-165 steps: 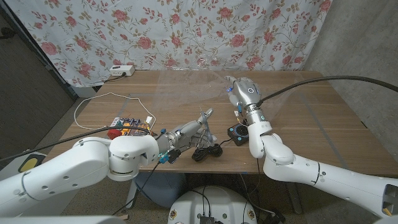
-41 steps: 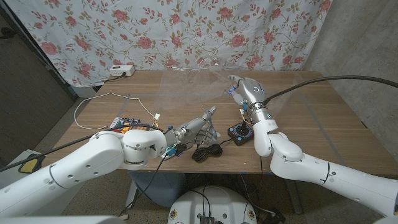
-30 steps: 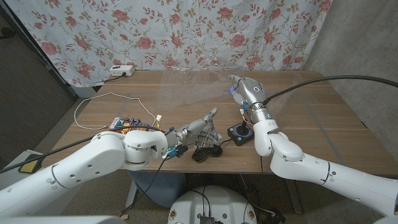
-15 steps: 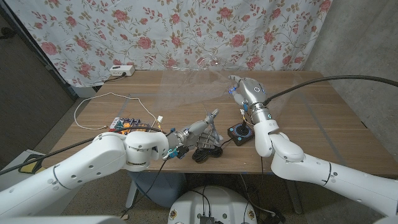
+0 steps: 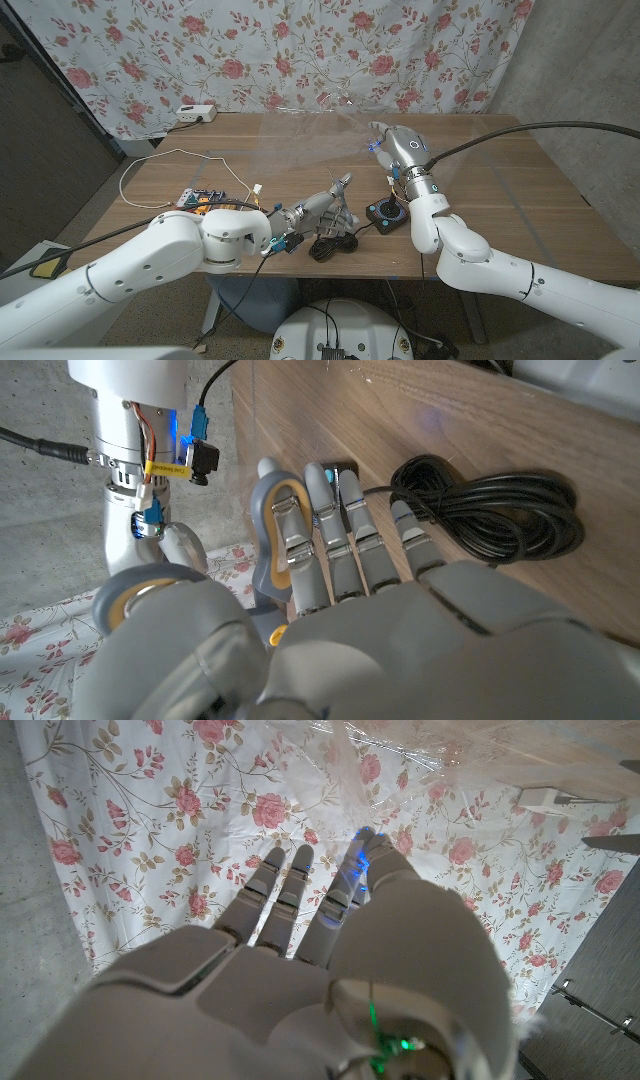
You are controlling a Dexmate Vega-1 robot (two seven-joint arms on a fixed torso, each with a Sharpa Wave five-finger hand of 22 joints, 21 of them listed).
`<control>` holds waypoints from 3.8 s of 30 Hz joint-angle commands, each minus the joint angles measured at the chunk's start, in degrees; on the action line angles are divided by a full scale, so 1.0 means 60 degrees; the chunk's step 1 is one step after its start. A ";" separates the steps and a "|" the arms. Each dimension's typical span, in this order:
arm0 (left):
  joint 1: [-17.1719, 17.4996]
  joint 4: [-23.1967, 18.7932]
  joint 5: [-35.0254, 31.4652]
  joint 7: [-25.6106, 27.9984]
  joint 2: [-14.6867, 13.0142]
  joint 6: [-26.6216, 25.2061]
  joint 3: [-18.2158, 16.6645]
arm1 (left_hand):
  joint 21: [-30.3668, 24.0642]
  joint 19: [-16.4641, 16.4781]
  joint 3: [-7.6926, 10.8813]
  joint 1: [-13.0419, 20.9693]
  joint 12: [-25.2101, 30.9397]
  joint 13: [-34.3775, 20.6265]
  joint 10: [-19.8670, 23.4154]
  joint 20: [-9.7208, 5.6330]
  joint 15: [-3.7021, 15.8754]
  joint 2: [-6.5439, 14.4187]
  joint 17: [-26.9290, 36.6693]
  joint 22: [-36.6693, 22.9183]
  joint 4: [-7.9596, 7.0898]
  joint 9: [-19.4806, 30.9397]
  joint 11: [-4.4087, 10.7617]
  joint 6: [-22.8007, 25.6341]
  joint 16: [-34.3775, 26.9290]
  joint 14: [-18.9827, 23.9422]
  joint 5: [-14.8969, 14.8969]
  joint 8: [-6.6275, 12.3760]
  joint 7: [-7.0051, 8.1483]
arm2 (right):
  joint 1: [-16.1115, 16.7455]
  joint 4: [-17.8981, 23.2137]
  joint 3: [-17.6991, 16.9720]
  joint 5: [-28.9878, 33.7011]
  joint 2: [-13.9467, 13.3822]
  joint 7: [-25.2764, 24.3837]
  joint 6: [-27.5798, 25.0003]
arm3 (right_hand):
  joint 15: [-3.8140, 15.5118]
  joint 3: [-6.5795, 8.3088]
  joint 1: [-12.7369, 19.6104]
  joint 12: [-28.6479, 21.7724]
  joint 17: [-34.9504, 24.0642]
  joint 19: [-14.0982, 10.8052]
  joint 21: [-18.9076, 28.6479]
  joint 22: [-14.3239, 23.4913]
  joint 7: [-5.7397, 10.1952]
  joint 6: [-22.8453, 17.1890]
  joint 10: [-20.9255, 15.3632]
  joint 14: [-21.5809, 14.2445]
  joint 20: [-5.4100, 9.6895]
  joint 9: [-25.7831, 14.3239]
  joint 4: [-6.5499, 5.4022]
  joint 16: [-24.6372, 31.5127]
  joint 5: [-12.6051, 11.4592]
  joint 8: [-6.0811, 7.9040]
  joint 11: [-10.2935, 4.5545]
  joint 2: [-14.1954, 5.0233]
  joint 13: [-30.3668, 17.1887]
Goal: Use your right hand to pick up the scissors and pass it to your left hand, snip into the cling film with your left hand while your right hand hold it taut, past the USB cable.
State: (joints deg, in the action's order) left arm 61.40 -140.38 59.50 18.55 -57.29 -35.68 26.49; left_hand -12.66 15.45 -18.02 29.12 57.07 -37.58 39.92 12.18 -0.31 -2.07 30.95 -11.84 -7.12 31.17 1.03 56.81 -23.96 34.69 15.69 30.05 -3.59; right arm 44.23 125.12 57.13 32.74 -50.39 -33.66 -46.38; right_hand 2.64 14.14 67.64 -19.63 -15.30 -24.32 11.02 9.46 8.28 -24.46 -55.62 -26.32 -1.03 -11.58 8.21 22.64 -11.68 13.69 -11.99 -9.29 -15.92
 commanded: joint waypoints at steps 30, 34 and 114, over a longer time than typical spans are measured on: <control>0.0151 -0.0052 0.0019 -0.0033 -0.0085 0.0048 -0.0077 | -0.0001 0.0006 -0.0010 0.0079 0.0091 -0.0018 0.0033 0.0024 -0.0025 0.0176 0.0003 -0.0027 -0.0023 0.0067 0.0071 -0.0025 -0.0060 0.0013 -0.0025 -0.0079 -0.0142 | -0.0055 -0.0138 0.0036 -0.0003 0.0090 0.0054 -0.0049 | 0.1673 -0.0068 0.0094 -0.0038 -0.0048 -0.0046 0.0000 0.0041 -0.0062 -0.0085 -0.0025 0.0053 -0.0061 -0.0038 0.0035 0.0075 -0.0069 -0.0078 -0.0055 0.0007 -0.0023; 0.0172 -0.0060 -0.0002 0.0002 -0.0063 0.0088 -0.0080 | -0.0001 0.0005 -0.0010 0.0083 0.0102 -0.0039 0.0024 0.0025 -0.0030 0.0182 -0.0001 -0.0027 -0.0023 0.0073 0.0072 -0.0021 -0.0059 0.0013 -0.0028 -0.0088 -0.0134 | -0.0033 -0.0110 0.0029 0.0002 0.0061 0.0037 -0.0045 | 0.1676 -0.0070 0.0097 -0.0041 -0.0048 -0.0045 0.0000 0.0041 -0.0065 -0.0087 -0.0028 0.0055 -0.0059 -0.0039 0.0035 0.0075 -0.0069 -0.0081 -0.0054 0.0005 -0.0027; -0.0050 0.0086 -0.0286 0.0056 -0.0096 0.0028 -0.0390 | -0.0008 -0.0003 -0.0046 -0.0001 0.0122 -0.0017 0.0039 0.0025 0.0002 0.0243 -0.0019 -0.0030 -0.0072 0.0187 0.0081 0.0050 -0.0096 0.0081 -0.0071 -0.0246 -0.0126 | 0.0116 0.0126 -0.0054 0.0010 -0.0121 -0.0084 -0.0046 | 0.1687 -0.0109 0.0151 -0.0038 -0.0057 -0.0039 -0.0001 0.0041 -0.0056 -0.0110 -0.0037 0.0069 -0.0048 -0.0050 0.0040 0.0080 -0.0077 -0.0136 -0.0051 -0.0009 -0.0028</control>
State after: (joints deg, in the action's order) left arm 61.86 -140.52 57.67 19.19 -58.47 -35.09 23.69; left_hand -12.66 15.45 -18.27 29.02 57.44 -37.58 39.82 12.18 -0.31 -0.92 30.82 -11.85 -7.37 32.03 1.12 57.13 -24.18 34.70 15.46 28.65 -3.91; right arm 44.97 126.05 56.98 33.10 -50.95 -34.07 -47.10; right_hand 2.64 13.59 68.02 -19.42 -15.58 -24.32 11.03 9.47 7.97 -24.77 -55.62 -26.32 -1.03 -11.57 8.29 22.98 -11.90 12.92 -11.98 -9.38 -15.81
